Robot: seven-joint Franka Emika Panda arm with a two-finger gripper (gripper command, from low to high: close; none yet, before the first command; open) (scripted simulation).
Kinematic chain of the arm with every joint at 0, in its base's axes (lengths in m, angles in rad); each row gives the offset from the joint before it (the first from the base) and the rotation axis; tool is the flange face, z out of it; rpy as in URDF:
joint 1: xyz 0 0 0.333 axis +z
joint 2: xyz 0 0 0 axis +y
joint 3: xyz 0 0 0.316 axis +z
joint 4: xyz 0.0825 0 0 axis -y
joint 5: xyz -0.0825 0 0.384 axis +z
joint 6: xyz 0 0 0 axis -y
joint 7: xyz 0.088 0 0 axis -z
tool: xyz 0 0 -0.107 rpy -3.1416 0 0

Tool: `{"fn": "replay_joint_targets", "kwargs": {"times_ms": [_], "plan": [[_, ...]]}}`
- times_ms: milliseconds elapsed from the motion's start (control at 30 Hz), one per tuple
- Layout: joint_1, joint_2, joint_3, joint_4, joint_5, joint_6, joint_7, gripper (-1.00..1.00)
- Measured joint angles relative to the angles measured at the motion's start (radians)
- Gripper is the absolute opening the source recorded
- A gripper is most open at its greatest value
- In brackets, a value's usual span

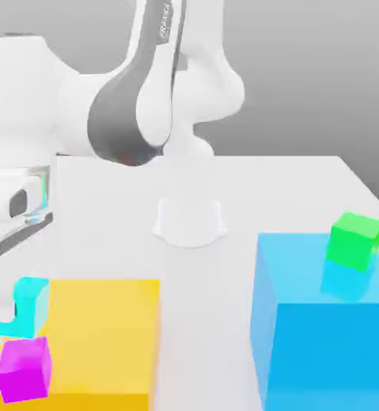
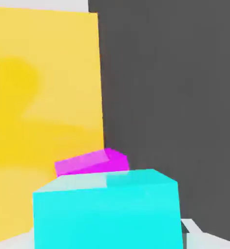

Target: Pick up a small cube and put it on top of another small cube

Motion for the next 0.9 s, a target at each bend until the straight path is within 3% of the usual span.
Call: {"fn": "replay_joint_targets", "kwargs": {"times_ms": [333, 667, 900], "plan": [[0.203, -0.141, 0.161, -0.036, -0.214, 0.015, 0.404, -1.00], [0.327, -0.246, 0.396, -0.071, -0.283, 0.027, 0.704, -1.00], [0.438, -0.172, 0.575, -0.270, -0.289, -0.077, 1.013, -1.00]]}}
